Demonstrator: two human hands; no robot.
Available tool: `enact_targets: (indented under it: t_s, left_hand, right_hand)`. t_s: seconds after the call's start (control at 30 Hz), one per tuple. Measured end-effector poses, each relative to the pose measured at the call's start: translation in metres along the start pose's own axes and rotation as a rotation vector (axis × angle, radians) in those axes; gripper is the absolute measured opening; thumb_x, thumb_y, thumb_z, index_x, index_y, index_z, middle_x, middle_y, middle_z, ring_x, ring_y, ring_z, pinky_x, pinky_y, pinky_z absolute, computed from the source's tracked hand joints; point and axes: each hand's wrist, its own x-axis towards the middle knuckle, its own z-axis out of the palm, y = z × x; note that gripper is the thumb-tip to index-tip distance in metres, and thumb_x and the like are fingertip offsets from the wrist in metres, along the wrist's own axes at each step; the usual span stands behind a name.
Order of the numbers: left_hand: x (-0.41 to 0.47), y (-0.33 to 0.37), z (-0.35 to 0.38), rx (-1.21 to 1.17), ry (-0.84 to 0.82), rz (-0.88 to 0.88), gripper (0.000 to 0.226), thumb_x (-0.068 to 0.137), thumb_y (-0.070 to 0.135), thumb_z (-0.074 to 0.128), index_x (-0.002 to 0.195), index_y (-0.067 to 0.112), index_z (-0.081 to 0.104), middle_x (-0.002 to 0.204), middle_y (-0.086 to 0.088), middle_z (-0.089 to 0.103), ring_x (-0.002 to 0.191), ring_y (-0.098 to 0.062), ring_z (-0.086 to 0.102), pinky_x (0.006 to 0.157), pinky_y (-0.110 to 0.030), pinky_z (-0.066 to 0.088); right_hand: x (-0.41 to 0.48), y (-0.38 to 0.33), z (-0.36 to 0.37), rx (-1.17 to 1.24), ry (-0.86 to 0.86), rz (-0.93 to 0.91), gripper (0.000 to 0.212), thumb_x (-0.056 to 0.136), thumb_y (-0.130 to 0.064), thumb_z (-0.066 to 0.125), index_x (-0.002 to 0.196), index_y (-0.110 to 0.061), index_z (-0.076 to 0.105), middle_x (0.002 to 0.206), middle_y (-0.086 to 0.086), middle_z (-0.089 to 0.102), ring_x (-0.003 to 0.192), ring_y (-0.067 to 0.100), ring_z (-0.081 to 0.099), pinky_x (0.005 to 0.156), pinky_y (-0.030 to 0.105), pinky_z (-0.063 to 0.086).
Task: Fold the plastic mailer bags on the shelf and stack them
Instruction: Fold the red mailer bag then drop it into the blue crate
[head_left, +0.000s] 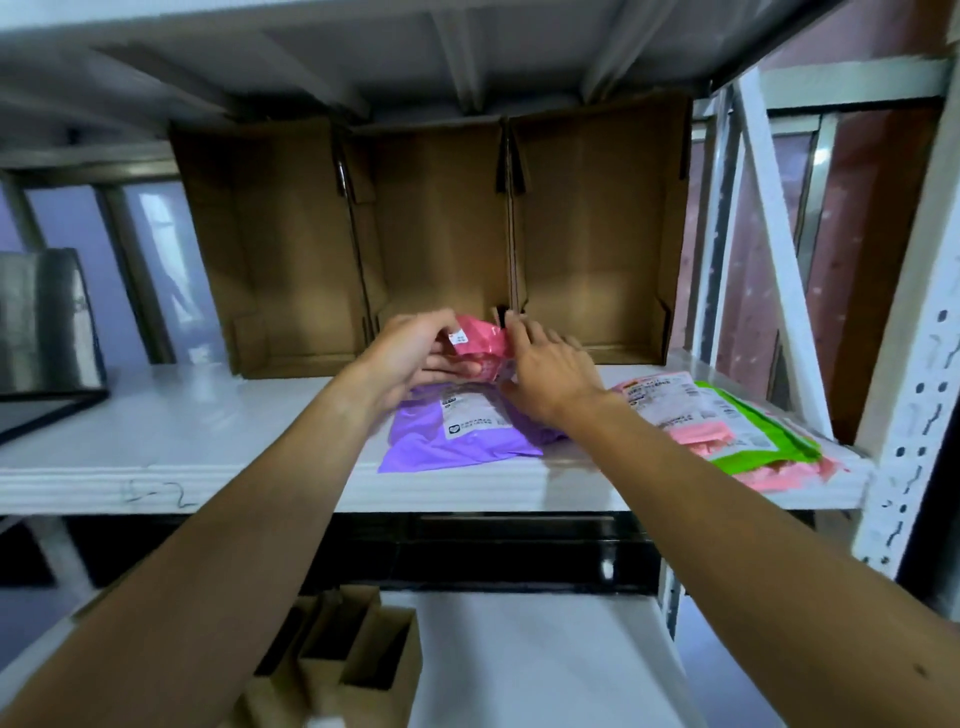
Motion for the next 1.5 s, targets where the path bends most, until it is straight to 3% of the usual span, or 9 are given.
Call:
enact_targets:
  t_s: [0.33, 0.5, 0.7, 0.83, 0.97, 1.07, 1.17, 1.3, 1.5]
  left_hand:
    - [-0.044, 0.007, -0.032, 0.056, -0.086, -0.048, 0.018, 0.090, 0.017, 0.051, 0.089, 0.005, 0.064, 0.074, -0.012, 0.073, 0.056, -0.019, 0.067, 0.052, -0.021, 0.053]
    - [-0.055, 0.013, -0.035, 0.054, -0.082, 0.009, 0.014, 0.093, 0.018, 0.055, 0.088, 0.008, 0.063, 0.078, -0.014, 0.074, 0.062, -0.023, 0.068, 0.066, -0.029, 0.057]
    - [-0.062, 0.015, -0.043, -0.001, 0.094, 0.107, 0.027, 0.095, 0.037, 0.062, 0.087, 0.011, 0.061, 0.073, -0.011, 0.072, 0.056, -0.020, 0.066, 0.059, -0.027, 0.052]
    - [-0.060, -0.001, -0.052, 0.178, 0.253, 0.139, 0.024, 0.097, 0.023, 0.055, 0.086, 0.004, 0.065, 0.071, -0.009, 0.071, 0.056, -0.017, 0.065, 0.061, -0.029, 0.053]
    - [-0.050, -0.022, -0.054, 0.427, 0.323, 0.218, 0.011, 0.096, 0.023, 0.062, 0.101, 0.013, 0.065, 0.090, -0.001, 0.071, 0.083, -0.016, 0.070, 0.069, -0.036, 0.057]
    - [-0.047, -0.028, -0.050, 0.484, 0.268, 0.306, 0.026, 0.099, 0.018, 0.061, 0.125, 0.016, 0.058, 0.115, 0.006, 0.062, 0.104, -0.011, 0.059, 0.081, -0.021, 0.050]
    - [-0.040, -0.032, -0.047, 0.517, 0.236, 0.340, 0.044, 0.103, 0.019, 0.055, 0.146, 0.024, 0.046, 0.143, 0.007, 0.045, 0.127, -0.009, 0.042, 0.099, -0.028, 0.045]
    - [-0.033, -0.032, -0.041, 0.305, 0.252, 0.316, 0.038, 0.107, 0.026, 0.045, 0.145, 0.027, 0.044, 0.134, 0.007, 0.051, 0.124, -0.010, 0.050, 0.072, -0.014, 0.056]
    - [-0.025, -0.037, -0.043, 0.282, 0.240, 0.293, 0.025, 0.103, 0.035, 0.054, 0.127, 0.033, 0.061, 0.125, 0.007, 0.060, 0.114, -0.018, 0.063, 0.081, -0.046, 0.062]
  right_hand:
    - [-0.017, -0.040, -0.008, 0.049, 0.067, -0.166, 0.067, 0.090, -0.049, 0.062, 0.145, -0.021, 0.037, 0.141, 0.006, 0.046, 0.124, 0.029, 0.051, 0.102, 0.043, 0.039]
    - [-0.014, -0.055, -0.019, -0.001, 0.113, -0.179, 0.036, 0.097, -0.039, 0.054, 0.128, -0.021, 0.056, 0.123, 0.008, 0.055, 0.113, 0.031, 0.054, 0.092, 0.039, 0.038]
    - [-0.013, -0.051, -0.029, 0.141, 0.146, -0.021, 0.027, 0.100, -0.026, 0.049, 0.118, -0.016, 0.065, 0.113, 0.011, 0.061, 0.102, 0.039, 0.061, 0.081, 0.041, 0.044]
    - [-0.013, -0.048, -0.033, 0.446, 0.115, 0.155, 0.027, 0.101, -0.032, 0.050, 0.105, -0.011, 0.066, 0.110, 0.013, 0.067, 0.100, 0.038, 0.062, 0.087, 0.046, 0.051]
    - [-0.010, -0.049, -0.040, 0.686, 0.109, 0.235, 0.025, 0.099, -0.033, 0.047, 0.100, -0.018, 0.066, 0.098, 0.005, 0.071, 0.092, 0.028, 0.064, 0.087, 0.042, 0.052]
    - [-0.010, -0.048, -0.047, 0.930, 0.151, 0.276, 0.024, 0.098, -0.026, 0.044, 0.096, -0.018, 0.067, 0.090, -0.004, 0.069, 0.079, 0.013, 0.061, 0.073, 0.031, 0.048]
    - [-0.009, -0.045, -0.051, 1.114, 0.153, 0.343, 0.024, 0.097, -0.025, 0.043, 0.089, -0.021, 0.065, 0.085, -0.003, 0.069, 0.074, 0.013, 0.057, 0.068, 0.027, 0.044]
    - [-0.008, -0.039, -0.052, 1.210, 0.135, 0.425, 0.023, 0.080, -0.031, 0.046, 0.081, -0.020, 0.066, 0.091, 0.010, 0.075, 0.091, 0.034, 0.070, 0.089, 0.048, 0.057]
    - [-0.014, -0.035, -0.049, 1.153, 0.130, 0.409, 0.027, 0.093, -0.022, 0.040, 0.076, -0.016, 0.059, 0.089, 0.016, 0.072, 0.076, 0.024, 0.063, 0.077, 0.045, 0.057]
